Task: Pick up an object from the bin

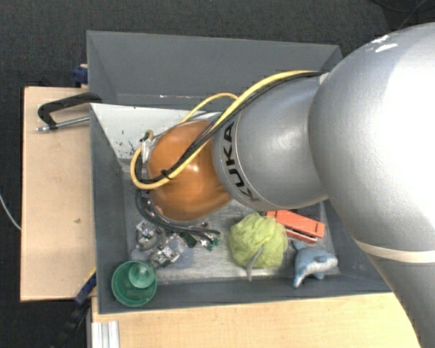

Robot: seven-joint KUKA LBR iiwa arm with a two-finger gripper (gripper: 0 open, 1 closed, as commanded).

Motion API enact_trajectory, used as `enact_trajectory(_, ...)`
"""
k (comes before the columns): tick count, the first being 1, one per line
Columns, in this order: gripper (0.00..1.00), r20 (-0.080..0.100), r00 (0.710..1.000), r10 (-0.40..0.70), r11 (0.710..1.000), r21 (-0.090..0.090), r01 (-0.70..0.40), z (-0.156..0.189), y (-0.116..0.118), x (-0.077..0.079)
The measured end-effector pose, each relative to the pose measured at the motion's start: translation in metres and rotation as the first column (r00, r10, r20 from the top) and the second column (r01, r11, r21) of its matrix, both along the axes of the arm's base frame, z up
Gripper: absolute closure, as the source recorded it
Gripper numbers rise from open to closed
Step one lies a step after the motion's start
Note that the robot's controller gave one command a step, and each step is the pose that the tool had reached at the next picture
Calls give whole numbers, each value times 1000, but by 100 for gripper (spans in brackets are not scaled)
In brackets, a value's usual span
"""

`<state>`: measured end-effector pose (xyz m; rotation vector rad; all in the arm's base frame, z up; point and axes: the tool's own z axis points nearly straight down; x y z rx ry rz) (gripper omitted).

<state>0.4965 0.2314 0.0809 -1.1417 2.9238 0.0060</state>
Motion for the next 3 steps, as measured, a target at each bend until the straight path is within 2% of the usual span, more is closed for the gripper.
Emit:
enact_trajectory(1, 100, -5, 1000, -7, 1000, -3, 7, 21, -1, -1)
enact_trajectory(3, 100, 4, 1000, -6, 1000, -1, 6, 56, -1, 1)
